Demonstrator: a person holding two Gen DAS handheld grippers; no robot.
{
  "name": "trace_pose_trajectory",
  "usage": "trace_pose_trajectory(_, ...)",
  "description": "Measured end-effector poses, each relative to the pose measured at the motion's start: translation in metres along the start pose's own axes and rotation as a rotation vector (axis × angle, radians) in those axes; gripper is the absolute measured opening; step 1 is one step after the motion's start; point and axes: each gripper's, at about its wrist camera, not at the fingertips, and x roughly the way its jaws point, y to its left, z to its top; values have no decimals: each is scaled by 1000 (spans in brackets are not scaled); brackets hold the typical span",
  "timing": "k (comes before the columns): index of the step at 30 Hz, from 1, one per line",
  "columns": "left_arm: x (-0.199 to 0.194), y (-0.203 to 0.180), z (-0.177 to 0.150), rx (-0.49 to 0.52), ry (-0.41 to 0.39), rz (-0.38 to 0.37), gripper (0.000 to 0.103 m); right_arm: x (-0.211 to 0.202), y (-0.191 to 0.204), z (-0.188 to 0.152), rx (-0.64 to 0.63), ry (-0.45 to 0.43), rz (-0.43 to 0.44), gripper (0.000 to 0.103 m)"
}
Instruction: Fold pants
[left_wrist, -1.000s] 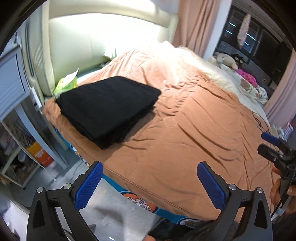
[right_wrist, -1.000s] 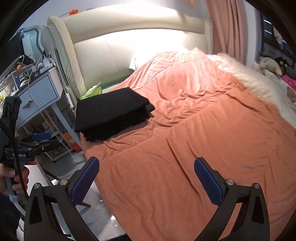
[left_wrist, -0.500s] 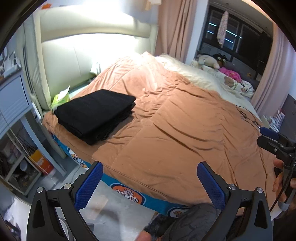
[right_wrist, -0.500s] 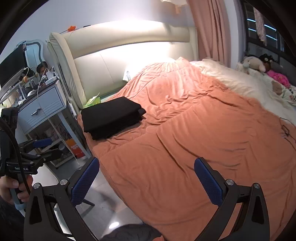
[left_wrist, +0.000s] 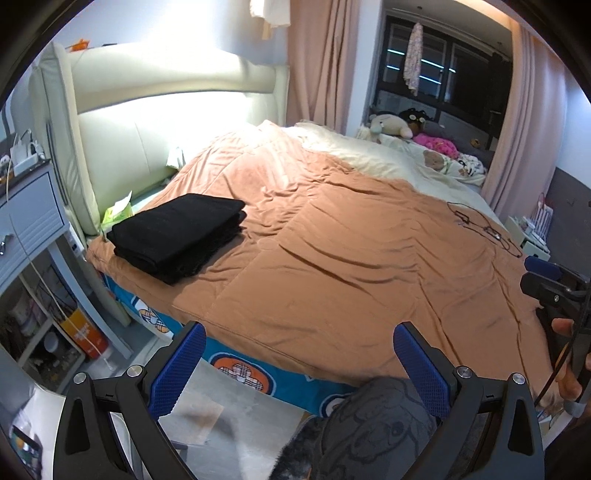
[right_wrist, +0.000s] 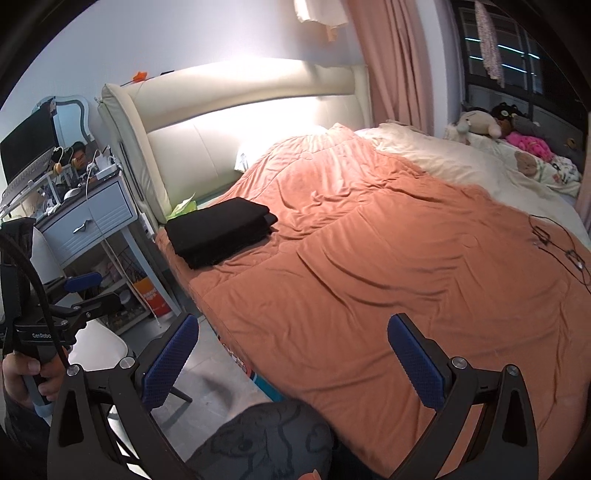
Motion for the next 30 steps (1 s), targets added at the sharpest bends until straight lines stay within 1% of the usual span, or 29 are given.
trace_pose_trajectory(10,-30,-32,-32,52,-47,-7,102,-51,14,-46,0,-45,-26,103)
trace_pose_trajectory(13,-39,-38,-44,58,-58,-8,102,-62,15,-62,24,-51,-20,103)
trace_pose_trajectory(19,-54,-47,-63,76,-80,-13,102,-80,14,-91,57,-60,-42,103)
trace_pose_trajectory(23,-61,-52,-78,81,-92,-16,102,-87,13,-105,83,-55,-85,103)
trace_pose_trajectory(28,-68,-57,-92,95,-106,-14,102,-100,18,-117,90,-74,-93,103)
trace_pose_trajectory(30,-72,-60,-98,103,-118,-11,102,-103,18,-122,104,-79,-81,103)
